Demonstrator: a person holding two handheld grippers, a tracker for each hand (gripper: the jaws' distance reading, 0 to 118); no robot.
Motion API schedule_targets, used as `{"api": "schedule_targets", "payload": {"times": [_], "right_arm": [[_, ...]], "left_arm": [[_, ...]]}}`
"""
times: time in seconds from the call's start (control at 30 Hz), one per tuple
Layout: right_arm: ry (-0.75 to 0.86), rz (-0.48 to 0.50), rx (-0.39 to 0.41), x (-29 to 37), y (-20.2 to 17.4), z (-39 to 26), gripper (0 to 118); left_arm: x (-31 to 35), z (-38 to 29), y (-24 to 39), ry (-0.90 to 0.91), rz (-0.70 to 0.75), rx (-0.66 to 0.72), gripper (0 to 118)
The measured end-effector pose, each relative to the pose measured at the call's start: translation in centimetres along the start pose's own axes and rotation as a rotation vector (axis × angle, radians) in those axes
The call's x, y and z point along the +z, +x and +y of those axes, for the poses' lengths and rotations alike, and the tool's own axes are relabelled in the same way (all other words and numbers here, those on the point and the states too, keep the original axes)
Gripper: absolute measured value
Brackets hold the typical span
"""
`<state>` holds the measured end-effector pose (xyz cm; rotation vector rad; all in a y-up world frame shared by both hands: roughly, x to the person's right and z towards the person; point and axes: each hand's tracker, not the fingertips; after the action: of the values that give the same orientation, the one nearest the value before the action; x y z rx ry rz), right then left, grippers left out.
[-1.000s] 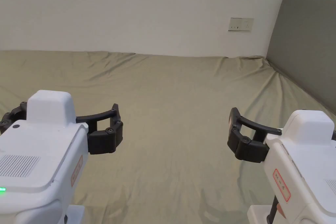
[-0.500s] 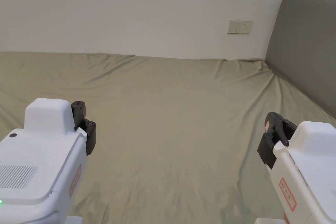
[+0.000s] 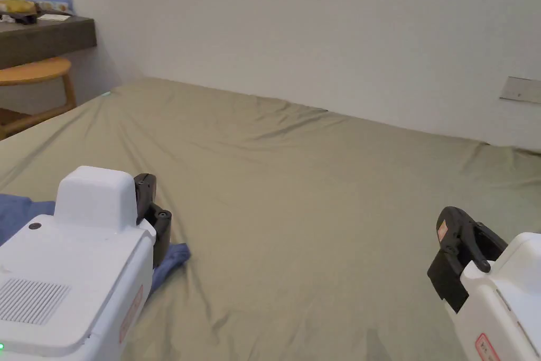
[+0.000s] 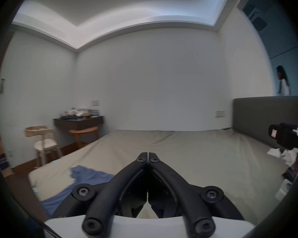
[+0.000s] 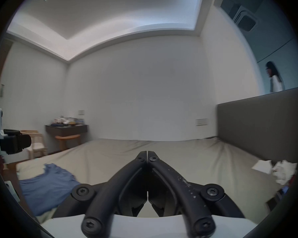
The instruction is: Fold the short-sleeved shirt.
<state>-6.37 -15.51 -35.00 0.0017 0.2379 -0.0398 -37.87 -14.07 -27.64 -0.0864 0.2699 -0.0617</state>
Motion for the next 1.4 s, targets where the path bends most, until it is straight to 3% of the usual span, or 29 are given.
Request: {"api": "schedule_targets", "payload": {"times": [0.2,0.4,0.63,0.9,0.93,0.97,1.03,1.07,1.17,1.4], "right_arm": [[-0.027,0.356,0.01,-4.1,-10.6,-0.9,0],[-0.072,0.62,0.01,-5.8,-19.4,-1.9,0],[-0.109,0.703,0.018,-6.9,-23.4,-2.9,0],[-0.228,0.663,0.013,-10.1,-22.9,-5.3,1],[-0.242,0.656,0.021,-10.5,-22.7,-5.7,1],[-0.251,0.636,0.035,-10.8,-22.6,-6.2,1],[-0.263,0.613,0.068,-11.3,-22.5,-6.8,2],[-0.275,0.599,0.085,-11.5,-22.4,-7.2,2],[-0.303,0.589,0.096,-12.1,-22.2,-8.1,2],[-0.344,0.581,0.115,-12.9,-22.3,-9.0,2]], "left_arm": [[4.3,-1.9,-8.7,-0.071,0.343,-0.004,0],[6.5,-3.8,-13.6,-0.135,0.485,0.046,0],[3.5,-6.8,-16.1,-0.221,0.47,0.086,0],[-6.2,-12.6,-17.6,-0.37,0.265,0.098,0],[-7.9,-13.5,-18.0,-0.409,0.239,0.121,11],[-9.8,-14.6,-18.5,-0.444,0.208,0.152,35],[-12.6,-16.5,-19.0,-0.491,0.213,0.173,106],[-13.8,-17.4,-19.1,-0.494,0.224,0.154,116],[-17.2,-19.8,-19.7,-0.507,0.223,0.128,114],[-23.8,-24.6,-20.3,-0.762,0.144,0.118,113]]}}
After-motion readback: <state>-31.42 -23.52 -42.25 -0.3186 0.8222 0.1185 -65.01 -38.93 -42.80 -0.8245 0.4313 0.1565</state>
